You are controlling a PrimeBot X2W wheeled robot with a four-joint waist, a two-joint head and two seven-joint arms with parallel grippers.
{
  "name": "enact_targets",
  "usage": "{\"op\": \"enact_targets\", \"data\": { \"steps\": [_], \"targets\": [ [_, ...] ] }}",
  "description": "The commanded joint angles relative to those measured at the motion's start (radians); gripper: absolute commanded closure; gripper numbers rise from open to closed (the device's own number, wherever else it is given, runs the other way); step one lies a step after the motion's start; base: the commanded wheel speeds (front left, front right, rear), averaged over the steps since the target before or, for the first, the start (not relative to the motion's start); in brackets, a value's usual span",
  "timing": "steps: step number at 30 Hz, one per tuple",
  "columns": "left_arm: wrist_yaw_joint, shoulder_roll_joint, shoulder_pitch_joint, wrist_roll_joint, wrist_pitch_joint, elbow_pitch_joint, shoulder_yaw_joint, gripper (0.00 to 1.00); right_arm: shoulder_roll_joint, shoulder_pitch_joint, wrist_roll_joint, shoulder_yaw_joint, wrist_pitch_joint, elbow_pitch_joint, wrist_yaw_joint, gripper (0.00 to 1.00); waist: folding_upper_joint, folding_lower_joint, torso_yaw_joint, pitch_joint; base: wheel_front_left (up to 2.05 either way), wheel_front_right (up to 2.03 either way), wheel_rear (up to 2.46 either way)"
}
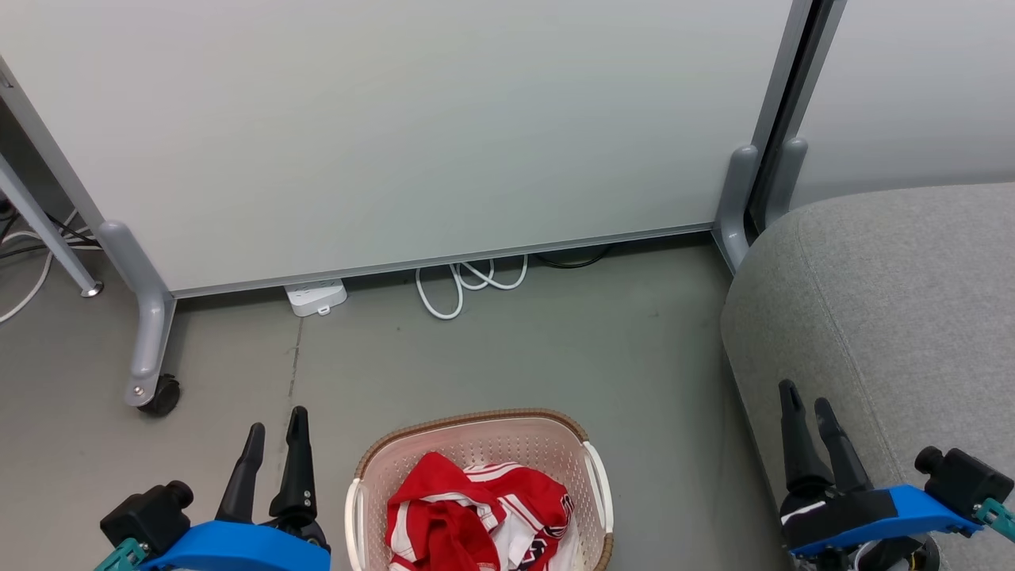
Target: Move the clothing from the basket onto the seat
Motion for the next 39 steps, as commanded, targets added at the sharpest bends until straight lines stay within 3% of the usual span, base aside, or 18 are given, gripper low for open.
{"op": "enact_targets", "data": {
  "steps": [1,39],
  "targets": [
    [0.004,0.007,-0.024,0.031,-0.011,-0.012,-0.003,0.0,-0.005,-0.002,-0.033,0.003,-0.008,-0.014,0.002,0.0,0.0,0.0,0.0,0.0,0.0,0.0,0.0],
    [0.028,0.0,-0.02,0.349,-0.102,0.004,-0.048,0.0,-0.007,0.014,-0.389,0.021,-0.045,-0.044,0.002,0.0,0.0,0.0,0.017,-0.001,0.0,0.0,0.0]
  ]
}}
